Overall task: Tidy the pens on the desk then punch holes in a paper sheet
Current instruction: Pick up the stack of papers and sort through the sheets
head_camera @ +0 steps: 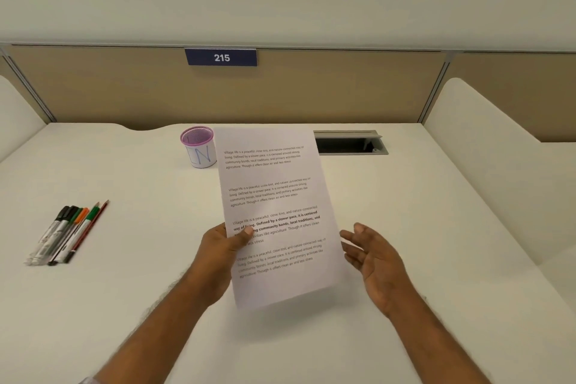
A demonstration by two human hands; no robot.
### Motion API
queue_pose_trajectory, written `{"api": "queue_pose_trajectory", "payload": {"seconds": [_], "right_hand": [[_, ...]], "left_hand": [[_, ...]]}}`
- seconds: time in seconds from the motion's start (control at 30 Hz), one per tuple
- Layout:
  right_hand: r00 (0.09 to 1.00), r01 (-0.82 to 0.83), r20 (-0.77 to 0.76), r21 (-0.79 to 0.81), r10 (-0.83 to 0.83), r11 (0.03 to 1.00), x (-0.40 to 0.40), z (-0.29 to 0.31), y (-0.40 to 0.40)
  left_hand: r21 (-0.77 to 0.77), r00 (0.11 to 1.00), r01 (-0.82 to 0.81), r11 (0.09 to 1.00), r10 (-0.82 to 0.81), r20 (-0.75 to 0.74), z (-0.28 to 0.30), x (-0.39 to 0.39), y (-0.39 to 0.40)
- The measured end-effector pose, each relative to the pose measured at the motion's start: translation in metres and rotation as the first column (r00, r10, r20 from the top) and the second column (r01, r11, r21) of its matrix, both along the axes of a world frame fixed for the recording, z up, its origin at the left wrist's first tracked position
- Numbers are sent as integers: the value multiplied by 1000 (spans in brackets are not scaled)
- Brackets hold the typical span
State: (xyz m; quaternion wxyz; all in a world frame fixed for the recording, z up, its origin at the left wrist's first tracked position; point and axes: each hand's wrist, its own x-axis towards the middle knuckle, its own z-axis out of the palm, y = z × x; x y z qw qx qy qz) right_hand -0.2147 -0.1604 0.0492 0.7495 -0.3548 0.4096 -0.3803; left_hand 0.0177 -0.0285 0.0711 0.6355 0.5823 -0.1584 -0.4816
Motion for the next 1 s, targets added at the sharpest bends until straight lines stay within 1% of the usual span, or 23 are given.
{"api": "queue_pose_trajectory", "payload": {"seconds": [0.07,0.13,0.2,0.27,0.33,0.47,0.63,0.77,0.93,1.0], "right_hand": [[989,-95,-124,-88,84,992,-1,5,-7],[953,-249,-218,-156,213,956,2,11,-10],[914,-382,-219,-176,343,907,7,14,-13],[903,-425,-132,-137,408,895,11,16,-14],[912,-408,-99,-97,399,908,15,14,-15],[941,-301,-192,-97,279,949,21,7,-18],[940,-227,-288,-120,185,967,24,-4,-22],[939,-193,-307,-95,156,977,23,-15,-28],[941,-175,-291,10,171,984,24,-24,-41],[935,-156,-318,27,157,987,25,-29,-48]], "left_hand": [[7,998,58,998,-58,-9,-1,5,3],[8,994,107,994,-106,-26,-3,7,5],[13,989,147,989,-146,-37,-5,6,4],[22,984,172,985,-171,-41,-7,4,3],[33,983,180,983,-178,-42,-9,2,1],[71,985,169,983,-167,-35,-13,-1,-4],[137,990,143,980,-144,-3,-22,-7,-14],[183,990,138,973,-141,1,-29,-11,-24],[223,989,148,964,-148,-15,-38,-11,-34],[241,988,156,958,-153,-30,-43,-12,-40]]}}
